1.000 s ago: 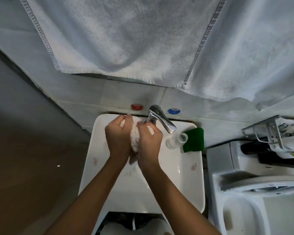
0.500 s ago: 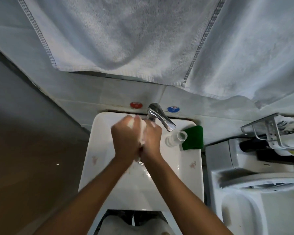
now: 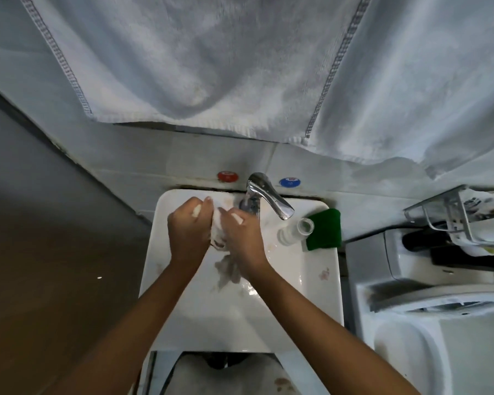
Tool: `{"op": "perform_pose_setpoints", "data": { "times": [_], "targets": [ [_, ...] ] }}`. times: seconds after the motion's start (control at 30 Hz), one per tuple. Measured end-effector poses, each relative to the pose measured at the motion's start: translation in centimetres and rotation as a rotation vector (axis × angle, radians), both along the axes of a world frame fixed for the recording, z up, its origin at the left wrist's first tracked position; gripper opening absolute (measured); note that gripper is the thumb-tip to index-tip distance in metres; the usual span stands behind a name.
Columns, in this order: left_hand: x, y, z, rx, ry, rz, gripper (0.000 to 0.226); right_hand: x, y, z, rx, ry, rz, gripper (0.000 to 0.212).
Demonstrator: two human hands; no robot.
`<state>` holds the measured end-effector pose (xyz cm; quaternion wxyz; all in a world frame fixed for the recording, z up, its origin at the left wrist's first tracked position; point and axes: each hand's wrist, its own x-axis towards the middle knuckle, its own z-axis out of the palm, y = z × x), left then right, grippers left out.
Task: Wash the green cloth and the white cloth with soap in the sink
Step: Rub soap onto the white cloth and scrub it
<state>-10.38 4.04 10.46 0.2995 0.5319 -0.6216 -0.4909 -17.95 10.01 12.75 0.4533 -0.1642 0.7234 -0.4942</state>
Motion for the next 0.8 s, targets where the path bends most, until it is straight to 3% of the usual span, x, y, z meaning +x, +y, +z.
{"op": "perform_pose_setpoints", "data": {
  "times": [0.2,0.27,0.33,0.43,0.63,0.7,0.8],
  "targets": [
    [2.7,-1.5,2.5,0.131,0.019,-0.296,0.018,-2.6,0.4,-0.4,-0.167,0.143,-0.001,0.021],
    [3.7,-2.2,2.8,0.313,0.101,-0.428,0.007,-3.2,0.6,0.1,-0.188,0.173,0.034,0.016],
    [4.3,-3.1,2.7,0.470,0.127,-0.537,0.030,-4.0,0.5,0.4,-0.195,0.175,0.055,0.015],
    [4.0,-3.3,3.2,0.480,0.091,-0.655,0.032,-4.3,0.2,0.7,-0.206,0.180,0.094,0.017],
    [1.7,-2.1,3.7,0.442,0.039,-0.570,0.009,-4.5,0.1,0.4,-0.223,0.243,0.133,0.016],
    [1.4,-1.7,3.5,0.402,0.060,-0.545,0.015,-4.3,0.4,0.3,-0.194,0.272,0.125,0.019],
    [1.4,-1.4,3.6,0.380,0.159,-0.475,0.020,-3.8,1.4,-0.3,-0.166,0.279,0.109,0.047]
  ]
}}
